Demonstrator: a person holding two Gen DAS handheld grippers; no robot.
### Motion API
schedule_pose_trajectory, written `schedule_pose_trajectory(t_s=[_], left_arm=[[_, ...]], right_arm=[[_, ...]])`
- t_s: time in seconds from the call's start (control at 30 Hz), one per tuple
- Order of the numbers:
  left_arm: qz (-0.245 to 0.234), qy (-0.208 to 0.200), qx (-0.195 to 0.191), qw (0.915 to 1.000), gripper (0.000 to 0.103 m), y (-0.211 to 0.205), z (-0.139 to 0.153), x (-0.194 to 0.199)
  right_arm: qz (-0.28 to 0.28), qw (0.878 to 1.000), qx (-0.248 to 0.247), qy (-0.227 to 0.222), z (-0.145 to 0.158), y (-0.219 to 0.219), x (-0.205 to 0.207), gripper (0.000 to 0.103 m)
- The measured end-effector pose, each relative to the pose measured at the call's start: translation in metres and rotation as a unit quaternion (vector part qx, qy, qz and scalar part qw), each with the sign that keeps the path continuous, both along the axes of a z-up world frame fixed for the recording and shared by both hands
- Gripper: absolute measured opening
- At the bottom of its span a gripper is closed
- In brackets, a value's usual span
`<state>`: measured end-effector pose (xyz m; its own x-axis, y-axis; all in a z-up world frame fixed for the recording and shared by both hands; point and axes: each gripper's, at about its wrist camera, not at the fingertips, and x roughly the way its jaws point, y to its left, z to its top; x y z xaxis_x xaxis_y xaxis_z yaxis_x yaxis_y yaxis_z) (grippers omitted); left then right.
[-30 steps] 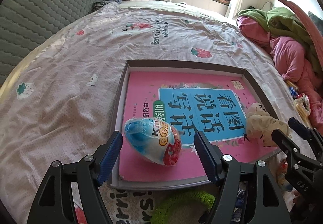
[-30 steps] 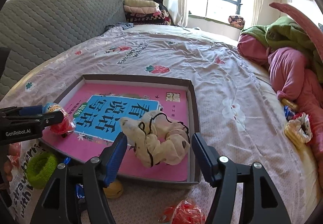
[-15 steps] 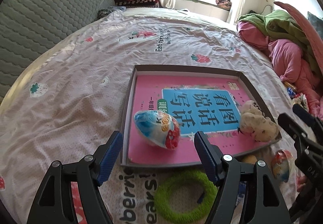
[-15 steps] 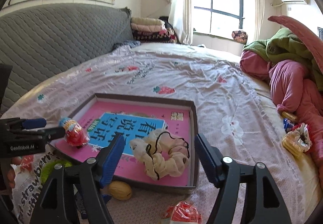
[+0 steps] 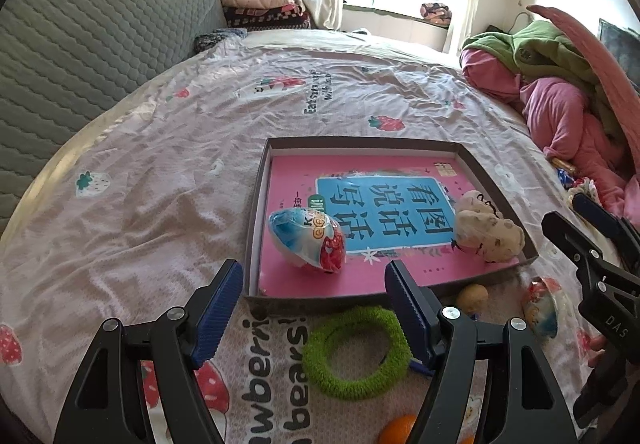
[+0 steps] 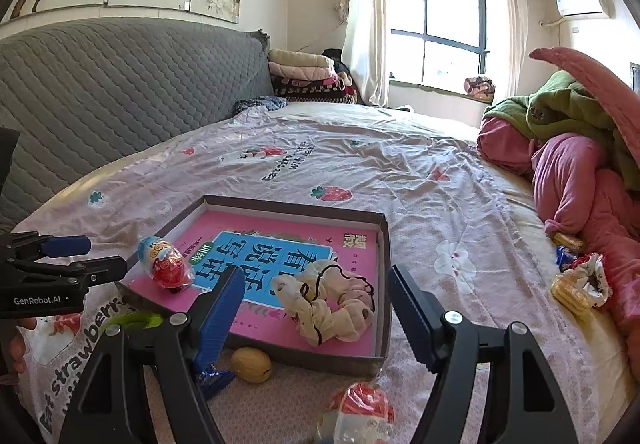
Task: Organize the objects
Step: 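Open both tools and lift them away from the tray, then move both tools back toward the two oranges on the bed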
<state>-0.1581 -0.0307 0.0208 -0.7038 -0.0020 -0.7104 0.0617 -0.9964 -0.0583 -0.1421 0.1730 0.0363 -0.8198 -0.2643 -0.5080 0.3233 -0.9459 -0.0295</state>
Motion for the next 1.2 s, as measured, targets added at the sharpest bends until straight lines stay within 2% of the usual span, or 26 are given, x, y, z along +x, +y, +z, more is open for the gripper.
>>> schedule_pose_trajectory(t_s=[0.43, 0.67, 0.8, 1.13, 1.2], left_arm=[[-0.011, 0.007, 0.003, 0.9999, 0.075, -0.002, 0.005, 0.037], [-0.017, 0.018, 0.003, 0.9997, 0.075, -0.007, 0.010, 0.055], [-0.026, 0.019, 0.004, 0.9995, 0.075, -0.006, 0.008, 0.068], [-0.047, 0.024, 0.003, 0.9986, 0.075, 0.002, -0.001, 0.091], [-0.044, 0.028, 0.006, 0.9986, 0.075, 0.003, -0.004, 0.096]], right_arm=[[-0.020, 1.000, 0.001, 0.012, 0.004, 0.011, 0.035, 0.073], [-0.013, 1.000, 0.005, 0.026, 0.004, 0.005, 0.064, 0.073], [-0.009, 1.000, -0.012, 0.022, 0.002, 0.006, 0.078, 0.073], [-0.001, 0.998, 0.014, 0.062, -0.018, -0.001, 0.124, 0.073], [0.000, 0.998, 0.018, 0.056, -0.022, -0.002, 0.129, 0.073]])
